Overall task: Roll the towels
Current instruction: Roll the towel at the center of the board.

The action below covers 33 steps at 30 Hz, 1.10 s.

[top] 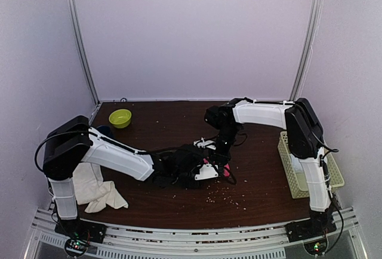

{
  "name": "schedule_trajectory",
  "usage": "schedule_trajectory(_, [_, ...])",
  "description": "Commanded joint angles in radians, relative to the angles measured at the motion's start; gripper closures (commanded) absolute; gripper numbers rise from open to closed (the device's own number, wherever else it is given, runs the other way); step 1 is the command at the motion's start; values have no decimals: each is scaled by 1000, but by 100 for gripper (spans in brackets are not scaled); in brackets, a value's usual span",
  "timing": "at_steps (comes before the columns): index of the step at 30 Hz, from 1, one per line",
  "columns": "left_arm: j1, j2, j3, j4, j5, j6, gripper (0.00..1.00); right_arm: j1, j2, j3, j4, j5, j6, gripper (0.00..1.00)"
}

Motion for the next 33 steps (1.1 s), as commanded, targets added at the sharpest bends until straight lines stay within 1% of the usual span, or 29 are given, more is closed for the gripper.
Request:
schedule_trajectory(1, [6, -17, -23, 100, -81, 49, 38, 11, 69, -43, -65, 14, 8, 72])
schedule_trajectory(6, [10, 30, 20, 9, -21, 35, 49, 6, 72, -40, -68, -7, 3, 71])
schedule_trajectory(8, [15, 62, 47, -41, 6, 13, 55, 0, 66, -39, -70, -16, 0, 69])
schedule_trajectory(10, [17, 84, 75, -91, 30, -8, 63, -10, 49, -38, -79, -36, -17, 64])
schedule_trajectory(12, [21, 96, 93, -130, 64, -27, 69, -28, 4, -28, -106, -76, -57, 57])
schedule_trajectory(14, [25, 100, 120, -189, 105, -49, 73, -54, -45, -4, -146, -117, -112, 50])
schedule_trajectory(16, [25, 101, 152, -256, 157, -70, 76, -79, -92, 33, -174, -134, -115, 47])
schedule_trajectory(20, [33, 119, 208, -394, 282, -116, 78, -142, -184, 104, -145, -122, -6, 44])
schedule_trajectory(23, [63, 167, 292, -517, 441, -188, 77, -197, -274, 134, -130, -127, 58, 45])
schedule_trajectory(26, [108, 219, 360, -599, 632, -247, 77, -233, -378, 155, -173, -203, 32, 49])
schedule_trajectory(29, [152, 270, 421, -642, 774, -303, 76, -236, -485, 165, -161, -204, 59, 57])
schedule_trajectory(31, [184, 290, 446, -648, 858, -341, 76, -237, -566, 87, -70, -195, 137, 59])
schedule_trajectory(32, [199, 304, 460, -652, 902, -356, 75, -236, -616, 29, 13, -185, 201, 59])
schedule_trajectory(33, [217, 323, 479, -670, 943, -372, 75, -236, -675, -30, 73, -190, 226, 58])
